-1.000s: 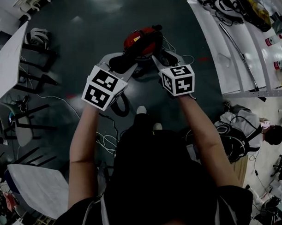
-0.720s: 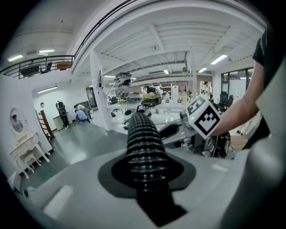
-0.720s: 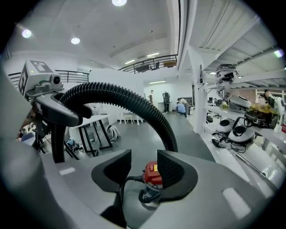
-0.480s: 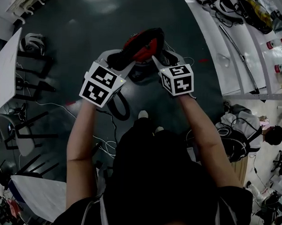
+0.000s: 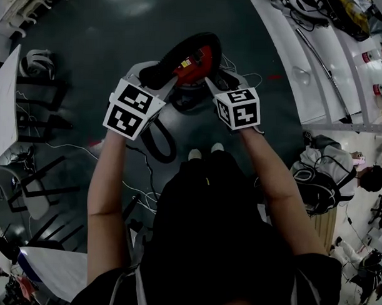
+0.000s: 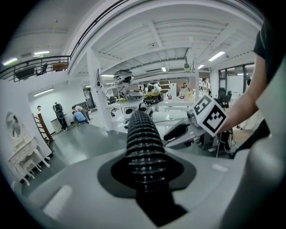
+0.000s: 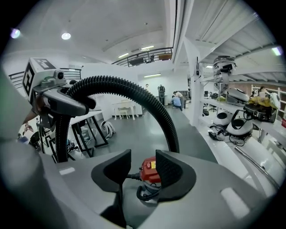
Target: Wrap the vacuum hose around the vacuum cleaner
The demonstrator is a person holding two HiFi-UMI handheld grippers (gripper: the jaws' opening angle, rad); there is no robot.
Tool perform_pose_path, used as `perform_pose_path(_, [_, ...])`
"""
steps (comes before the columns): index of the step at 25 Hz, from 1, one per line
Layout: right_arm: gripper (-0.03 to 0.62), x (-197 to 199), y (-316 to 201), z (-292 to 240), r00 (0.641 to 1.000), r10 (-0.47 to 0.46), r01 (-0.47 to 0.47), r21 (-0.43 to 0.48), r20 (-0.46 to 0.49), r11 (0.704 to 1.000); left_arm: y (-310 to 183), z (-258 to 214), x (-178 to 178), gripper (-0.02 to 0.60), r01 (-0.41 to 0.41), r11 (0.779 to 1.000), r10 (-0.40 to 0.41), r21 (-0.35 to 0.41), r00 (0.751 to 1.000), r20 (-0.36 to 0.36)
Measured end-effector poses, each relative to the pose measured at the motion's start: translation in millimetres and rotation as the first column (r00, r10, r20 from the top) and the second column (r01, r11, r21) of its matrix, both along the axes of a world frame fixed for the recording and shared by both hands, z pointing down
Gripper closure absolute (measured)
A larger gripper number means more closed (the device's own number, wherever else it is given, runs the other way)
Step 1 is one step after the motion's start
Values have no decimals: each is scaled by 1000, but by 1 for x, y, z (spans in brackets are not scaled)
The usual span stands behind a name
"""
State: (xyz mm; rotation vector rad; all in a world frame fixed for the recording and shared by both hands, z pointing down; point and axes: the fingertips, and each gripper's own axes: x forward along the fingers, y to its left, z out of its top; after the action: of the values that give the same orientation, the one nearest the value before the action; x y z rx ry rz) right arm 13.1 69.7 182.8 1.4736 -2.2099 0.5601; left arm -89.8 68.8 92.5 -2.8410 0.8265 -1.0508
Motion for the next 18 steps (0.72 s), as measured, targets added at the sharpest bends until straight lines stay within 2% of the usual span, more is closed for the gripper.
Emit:
perform_pose_path(4, [427,3,-13,4,1000,7,-7,-1,9,1000,-17,6,7,451,14,1000,-14,4,1000,-1])
perform_pose_path(9, [427,9,-33,13,1000,-6,6,-3,27,1000,-37,13,14,449,68,997,-68,34,998,-2])
perform_pose_path(18, [427,26,-83,24,998,-35,36,-13,44,999,-100,28,39,449,121,992,-122,47,992,18])
